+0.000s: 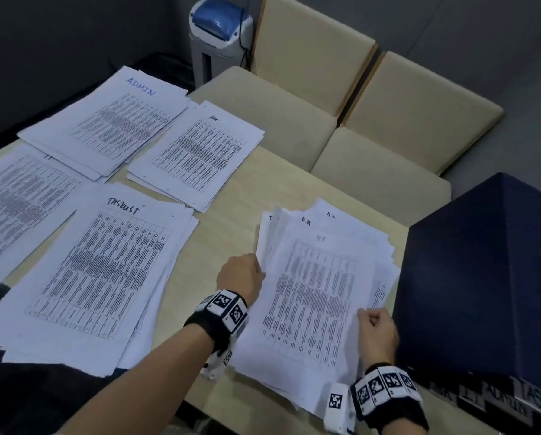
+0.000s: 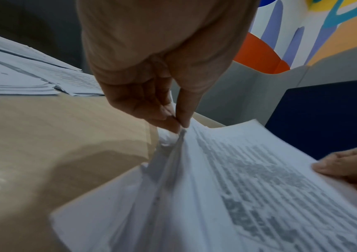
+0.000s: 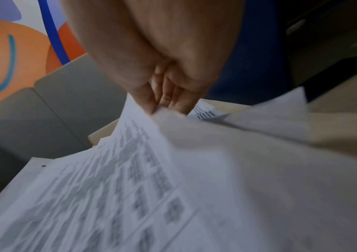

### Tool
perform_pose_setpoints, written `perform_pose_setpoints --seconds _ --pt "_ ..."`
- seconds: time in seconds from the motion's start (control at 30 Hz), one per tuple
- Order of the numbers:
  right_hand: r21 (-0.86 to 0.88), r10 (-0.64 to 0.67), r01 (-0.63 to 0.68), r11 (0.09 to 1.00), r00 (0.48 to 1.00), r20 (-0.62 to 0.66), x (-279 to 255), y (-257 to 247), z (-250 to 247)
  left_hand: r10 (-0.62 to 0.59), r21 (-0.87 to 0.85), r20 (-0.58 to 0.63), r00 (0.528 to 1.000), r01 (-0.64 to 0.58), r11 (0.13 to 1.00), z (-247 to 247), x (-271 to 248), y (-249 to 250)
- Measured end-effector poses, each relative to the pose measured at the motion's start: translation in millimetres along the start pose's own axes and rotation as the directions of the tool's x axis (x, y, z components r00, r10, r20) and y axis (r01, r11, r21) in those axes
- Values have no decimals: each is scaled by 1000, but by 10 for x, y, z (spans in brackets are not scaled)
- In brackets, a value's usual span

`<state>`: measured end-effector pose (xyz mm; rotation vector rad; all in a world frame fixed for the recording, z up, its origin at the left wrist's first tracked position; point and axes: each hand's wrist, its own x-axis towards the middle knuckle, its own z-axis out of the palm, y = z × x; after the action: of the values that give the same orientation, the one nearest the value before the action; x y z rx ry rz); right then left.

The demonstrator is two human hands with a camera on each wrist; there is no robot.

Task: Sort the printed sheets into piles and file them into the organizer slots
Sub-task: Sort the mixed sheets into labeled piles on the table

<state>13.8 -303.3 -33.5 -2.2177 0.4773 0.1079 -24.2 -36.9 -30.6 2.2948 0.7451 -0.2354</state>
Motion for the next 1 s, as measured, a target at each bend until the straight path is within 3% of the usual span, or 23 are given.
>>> perform_pose_setpoints --seconds 0.07,0.17,0.33,0.4,0.53,0.63,0.77,1.0 --pt "90 67 -63 994 997 -44 -48 26 -52 22 29 0 1000 -22 999 7 27 -16" --pt "225 116 -121 967 993 33 -72 77 -92 36 68 -20 999 -35 997 12 28 -5" --pt "253 203 -223 941 974 100 -70 94 -129 137 99 -100 985 -128 987 42 -6 14" --pt "313 256 -275 909 961 101 -54 118 -123 170 154 -39 985 -162 975 71 -15 53" --pt "374 336 -357 856 934 124 -29 151 -109 66 207 140 988 -95 974 111 12 110" --pt "370 344 -382 847 924 166 -52 82 -120 88 282 154 984 -129 951 102 5 105" --pt "381 322 -365 849 931 174 -99 -14 -130 190 501 96 977 -212 839 -46 -42 130" --pt "297 232 -267 917 961 149 -60 -21 -73 147 627 87 985 -169 760 -347 -28 50"
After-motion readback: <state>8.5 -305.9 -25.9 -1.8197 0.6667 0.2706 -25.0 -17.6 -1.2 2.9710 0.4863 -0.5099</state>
